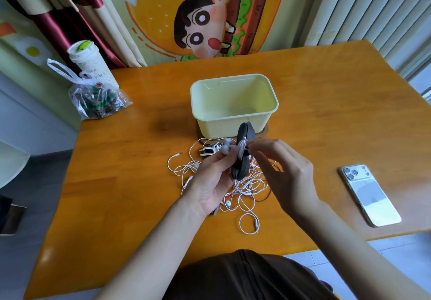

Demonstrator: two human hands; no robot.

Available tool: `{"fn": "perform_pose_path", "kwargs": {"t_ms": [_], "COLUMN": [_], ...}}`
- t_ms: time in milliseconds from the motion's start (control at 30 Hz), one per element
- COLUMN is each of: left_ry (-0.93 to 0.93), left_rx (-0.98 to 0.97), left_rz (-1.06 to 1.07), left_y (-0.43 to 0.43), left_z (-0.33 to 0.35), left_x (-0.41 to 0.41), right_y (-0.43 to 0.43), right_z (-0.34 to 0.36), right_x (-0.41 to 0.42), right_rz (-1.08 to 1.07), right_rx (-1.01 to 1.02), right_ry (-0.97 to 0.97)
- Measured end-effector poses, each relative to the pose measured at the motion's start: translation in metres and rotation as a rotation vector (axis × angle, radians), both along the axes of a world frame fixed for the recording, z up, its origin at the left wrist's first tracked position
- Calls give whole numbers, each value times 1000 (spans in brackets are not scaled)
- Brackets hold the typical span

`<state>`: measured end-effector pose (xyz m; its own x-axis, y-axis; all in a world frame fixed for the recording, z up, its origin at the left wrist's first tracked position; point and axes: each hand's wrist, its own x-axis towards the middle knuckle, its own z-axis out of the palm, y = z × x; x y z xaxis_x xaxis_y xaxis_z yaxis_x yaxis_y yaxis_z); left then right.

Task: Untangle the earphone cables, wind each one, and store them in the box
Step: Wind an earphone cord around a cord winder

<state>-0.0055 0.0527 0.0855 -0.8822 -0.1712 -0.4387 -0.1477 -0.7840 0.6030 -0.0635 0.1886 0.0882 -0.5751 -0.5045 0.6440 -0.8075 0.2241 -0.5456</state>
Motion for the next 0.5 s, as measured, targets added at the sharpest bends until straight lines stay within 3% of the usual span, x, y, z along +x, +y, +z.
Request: {"fn": "perform_pose_path", "kwargs": {"t_ms": [300, 500], "left_ry": [98, 97], "left_rx": [-116, -223], "left_rz": [47, 91], "left_y": [6, 4], "left_z": [1, -5], "left_x": [5, 7], "right_y": [-16, -18], "right_z": [5, 5], "right_x": [25, 31], "right_rz": [-200, -214], "right_rx": [-235, -182], "right_ry": [-305, -213]}}
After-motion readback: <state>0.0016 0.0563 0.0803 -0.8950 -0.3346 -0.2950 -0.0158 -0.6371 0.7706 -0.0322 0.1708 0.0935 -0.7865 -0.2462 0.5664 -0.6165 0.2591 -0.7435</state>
